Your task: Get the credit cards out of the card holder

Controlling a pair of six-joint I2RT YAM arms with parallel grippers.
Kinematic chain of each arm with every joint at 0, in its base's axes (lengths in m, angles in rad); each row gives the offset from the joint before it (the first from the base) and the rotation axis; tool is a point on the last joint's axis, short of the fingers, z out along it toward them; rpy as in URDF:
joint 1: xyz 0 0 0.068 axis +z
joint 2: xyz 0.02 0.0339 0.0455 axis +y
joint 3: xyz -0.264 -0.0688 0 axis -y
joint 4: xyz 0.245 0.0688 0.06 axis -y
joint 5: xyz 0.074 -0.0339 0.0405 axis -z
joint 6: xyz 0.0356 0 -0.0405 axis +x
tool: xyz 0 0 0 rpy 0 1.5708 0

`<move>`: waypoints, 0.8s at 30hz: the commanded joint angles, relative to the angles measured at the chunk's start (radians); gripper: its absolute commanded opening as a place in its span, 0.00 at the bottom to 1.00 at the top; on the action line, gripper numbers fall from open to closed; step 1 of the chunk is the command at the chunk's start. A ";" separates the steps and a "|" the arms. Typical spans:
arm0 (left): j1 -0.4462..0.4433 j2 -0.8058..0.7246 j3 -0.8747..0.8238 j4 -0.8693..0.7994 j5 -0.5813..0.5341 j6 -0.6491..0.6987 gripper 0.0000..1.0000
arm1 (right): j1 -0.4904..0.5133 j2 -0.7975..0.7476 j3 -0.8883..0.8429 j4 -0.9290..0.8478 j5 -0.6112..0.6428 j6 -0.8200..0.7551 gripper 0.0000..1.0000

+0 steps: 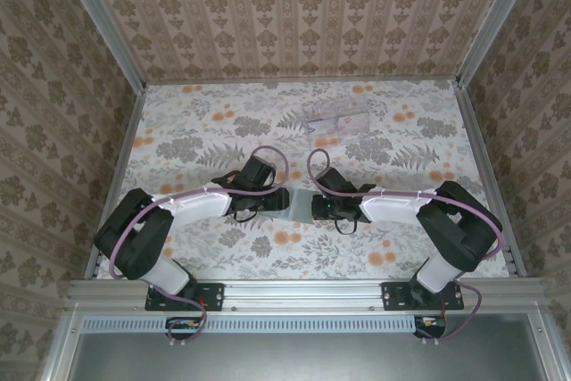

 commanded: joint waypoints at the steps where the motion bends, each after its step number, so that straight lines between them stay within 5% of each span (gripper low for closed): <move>1: 0.005 0.017 -0.012 -0.033 -0.025 -0.017 0.59 | 0.010 0.045 -0.014 0.004 -0.035 0.015 0.15; 5: 0.005 0.022 -0.005 -0.059 -0.055 -0.017 0.57 | 0.010 0.045 -0.014 0.004 -0.035 0.016 0.15; 11: -0.022 0.061 -0.008 0.062 0.099 -0.011 0.56 | 0.012 0.047 -0.011 0.005 -0.036 0.017 0.15; 24: -0.070 0.058 0.004 0.199 0.254 -0.046 0.56 | 0.011 0.041 -0.022 0.015 -0.033 0.022 0.15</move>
